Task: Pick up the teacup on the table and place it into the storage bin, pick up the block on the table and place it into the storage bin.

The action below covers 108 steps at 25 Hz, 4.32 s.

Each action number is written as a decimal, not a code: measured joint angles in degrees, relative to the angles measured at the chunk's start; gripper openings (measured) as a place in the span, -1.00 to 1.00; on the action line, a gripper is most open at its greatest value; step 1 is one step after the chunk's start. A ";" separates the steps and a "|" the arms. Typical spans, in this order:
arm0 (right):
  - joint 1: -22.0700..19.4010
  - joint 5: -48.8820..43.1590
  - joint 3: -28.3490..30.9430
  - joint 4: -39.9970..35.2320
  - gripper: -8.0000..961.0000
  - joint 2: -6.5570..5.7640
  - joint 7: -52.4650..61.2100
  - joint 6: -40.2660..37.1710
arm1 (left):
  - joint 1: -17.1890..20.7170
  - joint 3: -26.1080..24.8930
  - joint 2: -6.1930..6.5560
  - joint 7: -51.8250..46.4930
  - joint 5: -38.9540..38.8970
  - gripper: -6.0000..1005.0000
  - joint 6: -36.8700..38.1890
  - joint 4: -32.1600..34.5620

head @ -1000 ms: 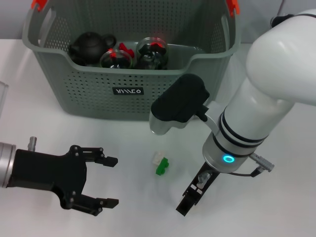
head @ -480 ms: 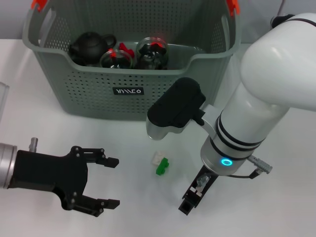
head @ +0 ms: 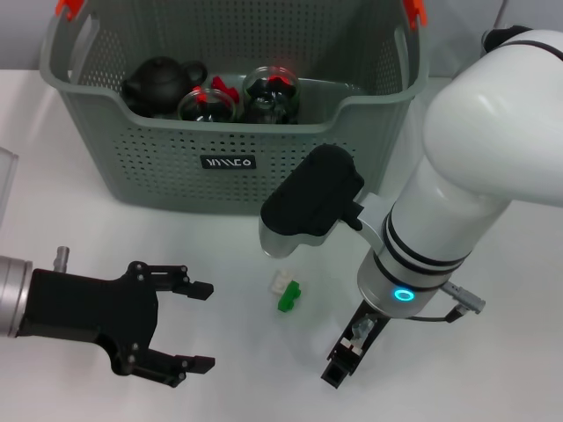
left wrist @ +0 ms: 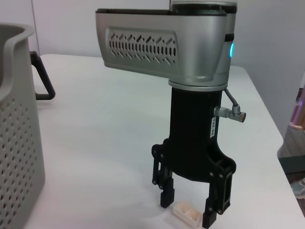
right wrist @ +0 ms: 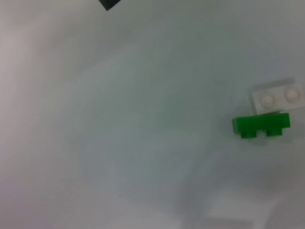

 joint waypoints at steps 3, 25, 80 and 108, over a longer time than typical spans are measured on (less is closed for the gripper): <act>-0.01 -0.51 -0.23 0.00 0.46 0.04 0.11 0.09 | 0.00 0.03 0.00 0.00 0.00 0.72 0.00 0.02; -1.99 -1.78 3.90 -8.10 -0.08 -0.73 0.54 -4.44 | 0.02 -0.12 0.13 0.18 0.03 0.71 -0.09 0.04; 0.19 1.24 33.33 -25.33 0.91 -0.71 -10.25 -22.48 | 0.00 -0.21 0.27 -0.50 0.00 0.71 0.59 0.21; 5.95 1.92 4.06 8.05 0.91 0.48 -2.40 11.08 | 0.09 -0.02 0.08 0.10 0.00 0.71 0.31 0.11</act>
